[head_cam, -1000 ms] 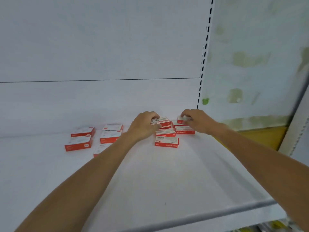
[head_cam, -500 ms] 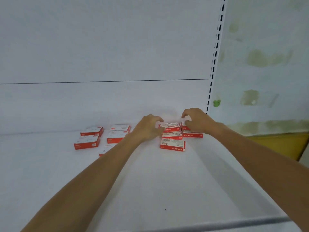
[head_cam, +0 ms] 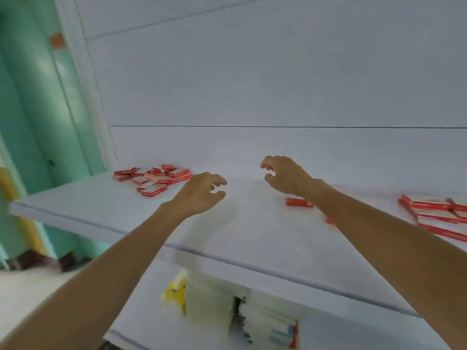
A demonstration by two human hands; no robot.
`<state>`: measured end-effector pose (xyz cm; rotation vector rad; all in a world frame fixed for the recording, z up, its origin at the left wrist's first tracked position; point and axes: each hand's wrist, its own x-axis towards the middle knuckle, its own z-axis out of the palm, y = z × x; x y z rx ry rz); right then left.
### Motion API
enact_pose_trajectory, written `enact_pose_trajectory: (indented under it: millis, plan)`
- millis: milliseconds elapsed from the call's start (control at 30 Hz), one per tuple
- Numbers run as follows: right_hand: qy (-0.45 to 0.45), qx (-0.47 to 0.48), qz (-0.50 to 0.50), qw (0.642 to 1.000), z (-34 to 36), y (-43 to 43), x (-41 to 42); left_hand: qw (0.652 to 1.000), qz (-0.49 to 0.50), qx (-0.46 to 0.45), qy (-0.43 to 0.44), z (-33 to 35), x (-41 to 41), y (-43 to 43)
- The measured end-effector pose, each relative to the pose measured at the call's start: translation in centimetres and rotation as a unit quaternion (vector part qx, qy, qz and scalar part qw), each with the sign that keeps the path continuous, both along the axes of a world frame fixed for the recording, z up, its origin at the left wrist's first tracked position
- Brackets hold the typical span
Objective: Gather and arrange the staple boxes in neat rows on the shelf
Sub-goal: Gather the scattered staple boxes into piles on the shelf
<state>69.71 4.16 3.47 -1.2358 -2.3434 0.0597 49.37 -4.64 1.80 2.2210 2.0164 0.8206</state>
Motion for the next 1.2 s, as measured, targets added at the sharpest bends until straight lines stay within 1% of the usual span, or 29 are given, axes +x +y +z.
enact_pose_trajectory:
  millis: [100, 233, 300, 467, 600, 733, 933, 1200]
  plan:
    - [-0.008, -0.011, 0.057, 0.998, -1.0, -2.5, -8.4, 0.998, 0.059, 0.002, -0.022, -0.5, -7.7, -4.0]
    - [-0.014, -0.018, 0.109, 0.994, -2.3, -5.1, -17.1, 0.994, 0.111, 0.004, -0.023, -1.3, -15.1, -8.7]
    - [-0.002, -0.031, 0.126, 0.992, -2.7, -6.1, -20.3, 0.992, 0.123, 0.005, -0.023, -1.8, -17.9, -10.5]
    - [-0.02, -0.034, 0.162, 0.986, -2.9, -7.7, -25.3, 0.989, 0.144, -0.002, -0.028, -2.5, -22.8, -12.2]
    - [-0.02, -0.036, 0.164, 0.986, -2.9, -6.3, -27.9, 0.989, 0.141, 0.01, -0.045, -3.6, -24.8, -10.8]
    - [-0.008, -0.051, 0.155, 0.986, -2.9, -3.9, -30.2, 0.991, 0.128, 0.001, -0.045, -4.8, -26.8, -8.4]
    - [-0.003, -0.045, 0.137, 0.99, -2.5, 2.2, -34.5, 0.991, 0.13, 0.012, -0.035, -4.4, -32.5, -2.5]
    - [0.042, -0.028, 0.122, 0.991, -1.3, 10.4, -40.1, 0.994, 0.105, 0.025, -0.03, -3.8, -39.3, 5.8]
